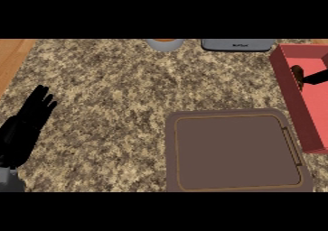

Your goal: Pick the sweet potato from the tray and place it in the cardboard box

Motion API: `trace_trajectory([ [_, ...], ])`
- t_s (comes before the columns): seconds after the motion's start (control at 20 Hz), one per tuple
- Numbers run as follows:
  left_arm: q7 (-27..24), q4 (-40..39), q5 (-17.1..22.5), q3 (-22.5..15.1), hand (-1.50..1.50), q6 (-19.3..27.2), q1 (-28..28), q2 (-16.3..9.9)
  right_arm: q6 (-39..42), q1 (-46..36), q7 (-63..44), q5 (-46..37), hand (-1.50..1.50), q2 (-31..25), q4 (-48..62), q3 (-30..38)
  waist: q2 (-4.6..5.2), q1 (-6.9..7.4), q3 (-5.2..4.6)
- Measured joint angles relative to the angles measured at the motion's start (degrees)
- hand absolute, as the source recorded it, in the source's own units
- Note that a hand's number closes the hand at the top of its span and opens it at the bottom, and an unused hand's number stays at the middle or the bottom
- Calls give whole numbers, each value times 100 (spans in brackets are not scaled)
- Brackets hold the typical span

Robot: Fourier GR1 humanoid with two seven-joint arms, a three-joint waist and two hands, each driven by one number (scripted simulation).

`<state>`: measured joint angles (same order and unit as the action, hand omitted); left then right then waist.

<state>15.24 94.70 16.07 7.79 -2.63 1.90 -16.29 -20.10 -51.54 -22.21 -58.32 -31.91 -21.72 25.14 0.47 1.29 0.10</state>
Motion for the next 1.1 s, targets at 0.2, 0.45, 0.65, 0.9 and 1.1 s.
trace_trajectory([
  [0.2,-40,-69,-10,32,0,-13,-5,8,-836,85,413,476,-150,170,-372,413,-12,-49,3],
  [0.45,-69,-46,-31,81,0,-6,-74,10,-1436,210,885,1277,-150,263,-937,1028,-48,-116,-1],
  [0.65,74,68,75,186,0,-78,-150,-64,-1417,644,1159,1876,-150,269,-1594,1339,-75,-172,-9],
  [0.9,-69,-14,-59,159,0,-54,-227,53,-957,1310,1232,2570,-150,94,-2496,1629,-78,-208,-12],
  [1.1,-156,-91,-112,166,0,-88,-213,105,-412,2049,1010,3011,-150,137,-3615,1656,-84,-231,-15],
])
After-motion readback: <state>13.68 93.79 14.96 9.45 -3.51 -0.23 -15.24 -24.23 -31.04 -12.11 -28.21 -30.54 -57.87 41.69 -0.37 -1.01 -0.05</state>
